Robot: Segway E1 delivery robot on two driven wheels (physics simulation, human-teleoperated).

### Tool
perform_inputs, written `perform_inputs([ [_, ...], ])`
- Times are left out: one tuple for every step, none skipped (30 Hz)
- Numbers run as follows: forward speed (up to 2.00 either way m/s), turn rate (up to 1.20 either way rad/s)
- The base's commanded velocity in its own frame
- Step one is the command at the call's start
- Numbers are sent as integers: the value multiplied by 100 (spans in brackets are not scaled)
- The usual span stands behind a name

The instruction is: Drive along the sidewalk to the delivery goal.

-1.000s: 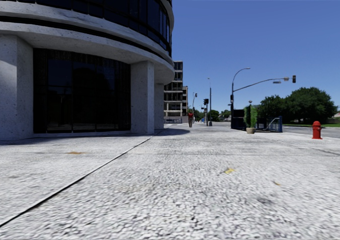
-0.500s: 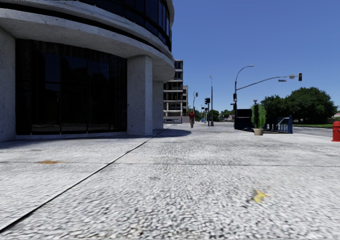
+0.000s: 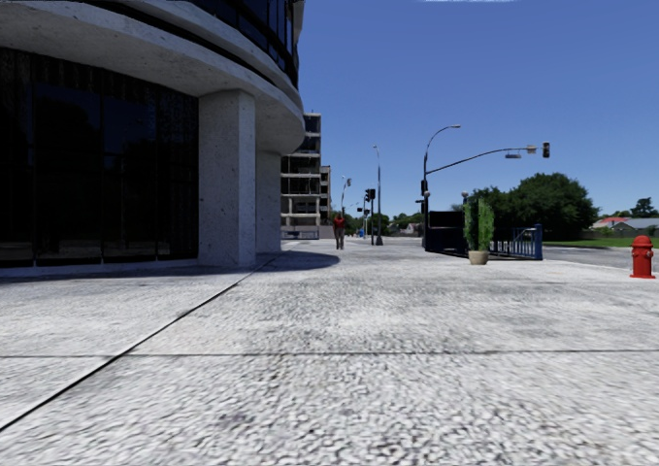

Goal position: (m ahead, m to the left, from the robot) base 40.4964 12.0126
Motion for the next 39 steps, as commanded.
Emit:
perform_inputs([
  [200, -36],
  [200, -36],
  [200, -36],
  [200, -36],
  [200, -36],
  [200, -30],
  [200, -27],
  [200, -13],
  [200, -13],
  [200, 0],
  [200, 0],
  [200, 0],
  [200, 0],
  [200, 0],
  [200, 0],
  [200, 0],
  [200, 0],
  [200, 0],
  [200, 0],
  [200, 0],
  [200, 0],
  [200, 0],
  [200, 0],
  [200, 0],
  [200, 0],
  [200, -4],
  [200, -21],
  [200, -21],
  [200, -28],
  [200, -30],
  [200, -30],
  [200, -30],
  [200, -31],
  [200, -31],
  [200, -31],
  [200, -31],
  [200, -31],
  [200, -31],
  [200, -31],
])
